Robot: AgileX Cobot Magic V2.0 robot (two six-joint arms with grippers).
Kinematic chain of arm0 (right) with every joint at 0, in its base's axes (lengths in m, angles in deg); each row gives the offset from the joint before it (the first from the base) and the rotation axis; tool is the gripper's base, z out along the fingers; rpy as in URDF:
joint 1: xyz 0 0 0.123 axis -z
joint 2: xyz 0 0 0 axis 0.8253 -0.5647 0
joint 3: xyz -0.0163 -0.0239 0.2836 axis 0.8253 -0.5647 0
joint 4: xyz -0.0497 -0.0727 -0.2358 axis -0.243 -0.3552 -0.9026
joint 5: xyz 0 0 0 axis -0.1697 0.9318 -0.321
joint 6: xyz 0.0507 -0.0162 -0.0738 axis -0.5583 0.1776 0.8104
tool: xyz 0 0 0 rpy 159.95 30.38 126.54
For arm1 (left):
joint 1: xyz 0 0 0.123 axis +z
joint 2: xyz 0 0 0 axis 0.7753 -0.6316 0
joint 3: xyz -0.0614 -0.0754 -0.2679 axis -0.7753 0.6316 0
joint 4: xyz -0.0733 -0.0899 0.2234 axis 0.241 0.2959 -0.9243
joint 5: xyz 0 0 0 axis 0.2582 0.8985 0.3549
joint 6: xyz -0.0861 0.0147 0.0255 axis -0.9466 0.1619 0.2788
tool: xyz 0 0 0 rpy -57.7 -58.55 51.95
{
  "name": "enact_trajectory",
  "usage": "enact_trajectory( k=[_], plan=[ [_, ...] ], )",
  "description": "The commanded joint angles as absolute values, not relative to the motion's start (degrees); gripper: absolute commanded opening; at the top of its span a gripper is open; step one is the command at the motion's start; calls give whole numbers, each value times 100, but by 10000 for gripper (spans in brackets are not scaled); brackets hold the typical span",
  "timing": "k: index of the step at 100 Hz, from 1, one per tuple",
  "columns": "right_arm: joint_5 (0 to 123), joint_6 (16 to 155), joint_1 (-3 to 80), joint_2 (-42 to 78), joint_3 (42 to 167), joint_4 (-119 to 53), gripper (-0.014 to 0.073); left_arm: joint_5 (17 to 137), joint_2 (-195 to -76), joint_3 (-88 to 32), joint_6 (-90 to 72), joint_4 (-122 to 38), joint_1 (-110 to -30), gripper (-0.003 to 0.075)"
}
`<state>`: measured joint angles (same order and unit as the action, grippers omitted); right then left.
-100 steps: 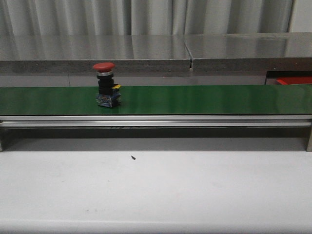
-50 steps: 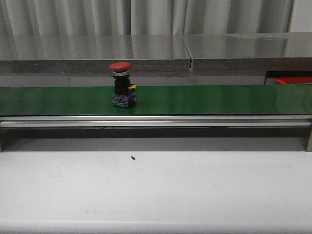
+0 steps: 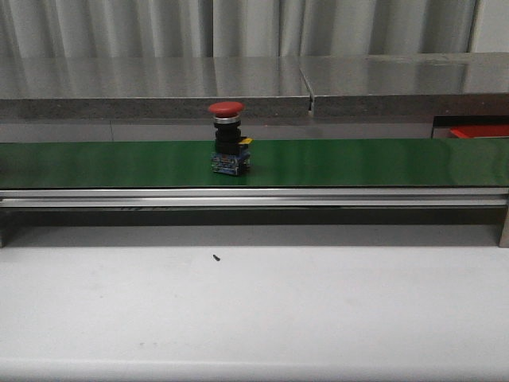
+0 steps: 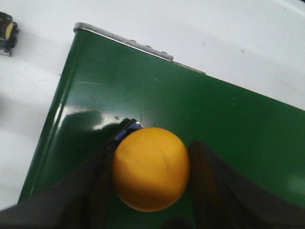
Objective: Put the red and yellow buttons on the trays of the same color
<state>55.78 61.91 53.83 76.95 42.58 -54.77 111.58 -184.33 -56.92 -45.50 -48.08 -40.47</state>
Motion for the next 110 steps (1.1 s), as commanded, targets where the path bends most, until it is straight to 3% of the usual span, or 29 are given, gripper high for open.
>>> enact_trajectory(
  k=[1, 11, 18, 46, 63, 85, 110],
  plan=[
    [5130, 6210, 5387, 7796, 4255, -5520, -66, 11032, -18156, -5919, -4443, -4642, -4073, 410],
    [5130, 6210, 5387, 7796, 4255, -5520, -66, 11022, -18135, -6001, -4443, -4591, -4073, 647],
    [5130, 6210, 5387, 7796, 4255, -5520, -66, 11034, -18083, -6079, -4428, -4577, -4075, 706],
    [5130, 6210, 5387, 7796, 4255, -5520, -66, 10939, -17228, -6125, -3714, -4561, -4475, 637],
    [5130, 6210, 5387, 7796, 4255, -5520, -66, 10212, -16360, -5713, -3533, -4617, -5099, 637],
    [5130, 6210, 5387, 7796, 4255, -5520, -66, 9084, -14787, -4109, -3517, -4847, -5901, 627],
    [5124, 6210, 5387, 7796, 4255, -5520, -66, 8150, -13120, -2006, -3517, -4847, -6070, 625]
  ],
)
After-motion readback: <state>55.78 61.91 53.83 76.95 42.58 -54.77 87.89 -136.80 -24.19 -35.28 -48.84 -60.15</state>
